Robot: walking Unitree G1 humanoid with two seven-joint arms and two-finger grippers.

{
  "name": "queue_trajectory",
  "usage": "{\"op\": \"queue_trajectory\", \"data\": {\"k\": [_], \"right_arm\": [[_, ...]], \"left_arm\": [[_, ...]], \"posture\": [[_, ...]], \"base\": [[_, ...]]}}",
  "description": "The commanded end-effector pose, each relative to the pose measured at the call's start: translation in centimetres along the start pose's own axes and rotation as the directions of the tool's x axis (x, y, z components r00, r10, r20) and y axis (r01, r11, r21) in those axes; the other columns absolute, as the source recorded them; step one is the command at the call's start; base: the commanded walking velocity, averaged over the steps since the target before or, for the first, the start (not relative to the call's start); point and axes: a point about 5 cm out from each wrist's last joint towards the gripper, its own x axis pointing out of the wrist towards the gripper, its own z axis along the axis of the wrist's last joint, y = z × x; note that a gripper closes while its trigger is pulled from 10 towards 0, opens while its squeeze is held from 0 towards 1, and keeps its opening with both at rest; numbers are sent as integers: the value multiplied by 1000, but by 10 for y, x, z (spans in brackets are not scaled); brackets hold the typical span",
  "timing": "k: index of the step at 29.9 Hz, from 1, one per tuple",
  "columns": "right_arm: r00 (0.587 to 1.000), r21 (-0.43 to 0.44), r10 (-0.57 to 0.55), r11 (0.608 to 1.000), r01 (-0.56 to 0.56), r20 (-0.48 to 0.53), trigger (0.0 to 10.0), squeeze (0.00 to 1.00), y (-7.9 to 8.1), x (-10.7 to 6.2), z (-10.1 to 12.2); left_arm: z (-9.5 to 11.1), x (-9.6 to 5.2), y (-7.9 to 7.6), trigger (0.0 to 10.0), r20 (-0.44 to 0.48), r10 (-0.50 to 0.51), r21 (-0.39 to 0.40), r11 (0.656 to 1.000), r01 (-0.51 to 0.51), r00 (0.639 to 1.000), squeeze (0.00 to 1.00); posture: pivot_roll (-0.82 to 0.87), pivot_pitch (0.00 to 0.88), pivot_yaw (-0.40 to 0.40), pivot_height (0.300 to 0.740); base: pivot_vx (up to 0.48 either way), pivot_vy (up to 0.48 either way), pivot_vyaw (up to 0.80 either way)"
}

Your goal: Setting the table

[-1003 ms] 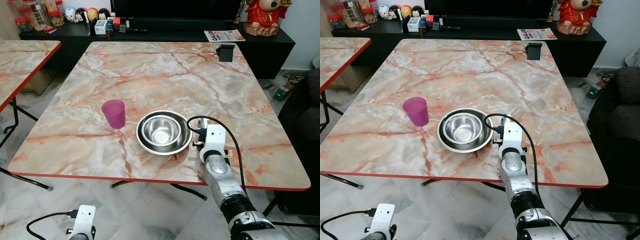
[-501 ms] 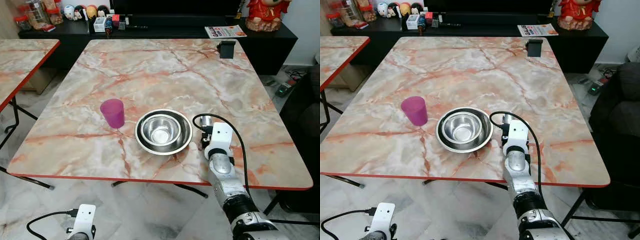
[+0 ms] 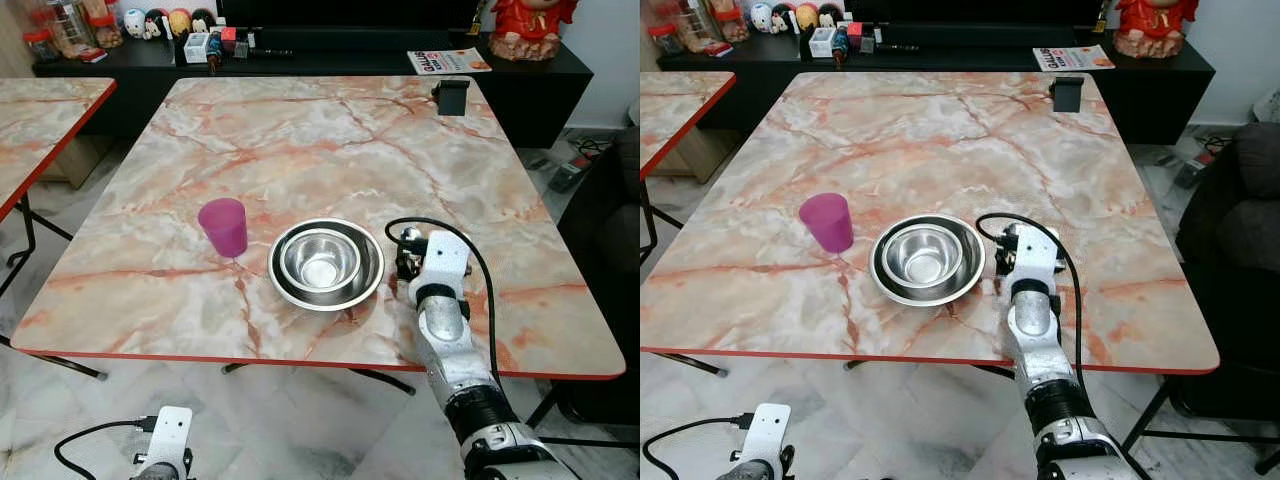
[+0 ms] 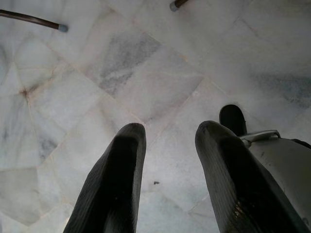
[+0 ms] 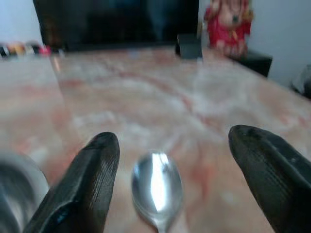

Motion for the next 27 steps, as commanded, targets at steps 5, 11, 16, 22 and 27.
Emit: {"op": "queue_trajectory", "data": {"k": [5,11,16,22,27], "right_arm": [[967,-6,44,999,-44,250,10000,0,10,-2,37],[888,-56,136,991,-124,439,10000,0,26,-12,66],[887,-46,141,990,-134,439,10000,0,28,-14,64],[890,-45,138,990,-131,434,10000,0,26,-14,63],[891,-39,135,991,-131,433,10000,0,23,-11,64]], "left_arm": [[-4,0,4,10000,-16,9,8,1000,-8,1000,0],[-3,-1,7,10000,-1,25,-2,1000,-25,1000,0],[-3,-1,6,10000,-1,24,-17,1000,-24,1000,0],[-2,0,5,10000,0,25,-40,999,-25,1000,0],[-2,0,5,10000,-2,40,-39,998,-40,999,0]], "posture": [[-1,109,39,740],[1,112,42,740],[3,111,39,740],[1,111,33,740],[4,110,29,740]], "base": [[0,0,0],[0,0,0],[0,0,0],[0,345,0],[0,476,0]]}}
